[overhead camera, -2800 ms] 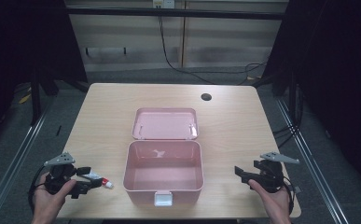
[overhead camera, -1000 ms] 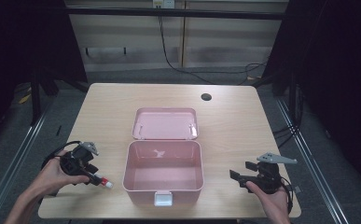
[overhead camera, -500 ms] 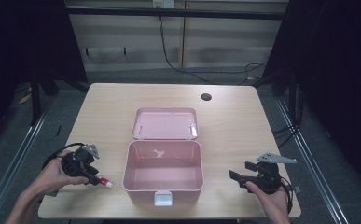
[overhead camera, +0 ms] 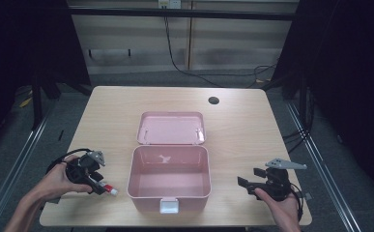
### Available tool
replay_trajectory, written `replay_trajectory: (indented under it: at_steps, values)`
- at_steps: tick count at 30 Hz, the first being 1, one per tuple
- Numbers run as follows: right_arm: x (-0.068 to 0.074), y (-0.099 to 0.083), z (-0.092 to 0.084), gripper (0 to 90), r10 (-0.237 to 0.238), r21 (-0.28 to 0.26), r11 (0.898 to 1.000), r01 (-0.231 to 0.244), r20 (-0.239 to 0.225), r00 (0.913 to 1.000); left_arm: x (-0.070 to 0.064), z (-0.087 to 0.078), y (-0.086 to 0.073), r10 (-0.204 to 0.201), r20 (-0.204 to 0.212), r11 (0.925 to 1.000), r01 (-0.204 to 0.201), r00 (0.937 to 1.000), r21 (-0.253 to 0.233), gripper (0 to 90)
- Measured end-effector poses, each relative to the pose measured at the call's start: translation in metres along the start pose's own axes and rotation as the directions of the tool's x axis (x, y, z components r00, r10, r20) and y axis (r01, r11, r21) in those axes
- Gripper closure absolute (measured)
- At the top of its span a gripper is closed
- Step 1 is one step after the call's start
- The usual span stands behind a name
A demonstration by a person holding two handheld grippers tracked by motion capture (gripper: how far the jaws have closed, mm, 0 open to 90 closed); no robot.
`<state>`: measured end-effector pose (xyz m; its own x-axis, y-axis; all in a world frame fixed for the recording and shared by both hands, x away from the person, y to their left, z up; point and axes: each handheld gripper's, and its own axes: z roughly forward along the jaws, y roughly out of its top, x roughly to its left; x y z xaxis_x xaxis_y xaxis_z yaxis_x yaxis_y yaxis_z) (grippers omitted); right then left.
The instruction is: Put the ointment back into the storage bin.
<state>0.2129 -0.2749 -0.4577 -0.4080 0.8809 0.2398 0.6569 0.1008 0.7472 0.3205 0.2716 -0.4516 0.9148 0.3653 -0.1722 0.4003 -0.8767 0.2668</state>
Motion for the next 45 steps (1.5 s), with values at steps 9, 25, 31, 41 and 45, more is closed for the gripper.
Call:
replay_trajectory:
  at_steps: [9,25,31,41,45]
  values:
    - [0.000,0.000,0.001,19.8,0.003,0.005,1.000,-0.003,0.000,1.0000,0.001,0.004,0.003,0.016,-0.008,0.9998,-0.016,0.9998,0.009,44.9]
    - [0.000,0.000,0.001,19.7,0.010,0.018,1.000,-0.010,0.001,0.9999,-0.009,0.016,0.007,0.022,-0.025,0.9924,-0.019,0.9994,0.122,69.2]
    - [0.001,0.000,0.002,19.5,0.008,0.029,1.000,-0.008,-0.006,0.9999,-0.012,0.017,0.010,0.014,-0.034,0.9896,-0.009,0.9993,0.144,70.6]
    - [0.000,0.000,0.003,19.4,0.010,0.033,0.999,-0.009,-0.008,0.9999,-0.004,0.015,0.008,-0.065,0.003,0.9898,0.064,0.9979,0.127,70.9]
    - [0.000,0.000,0.003,19.3,0.010,0.034,0.999,-0.010,-0.009,0.9999,-0.003,0.011,0.005,-0.050,0.025,0.9956,0.048,0.9984,0.080,70.8]
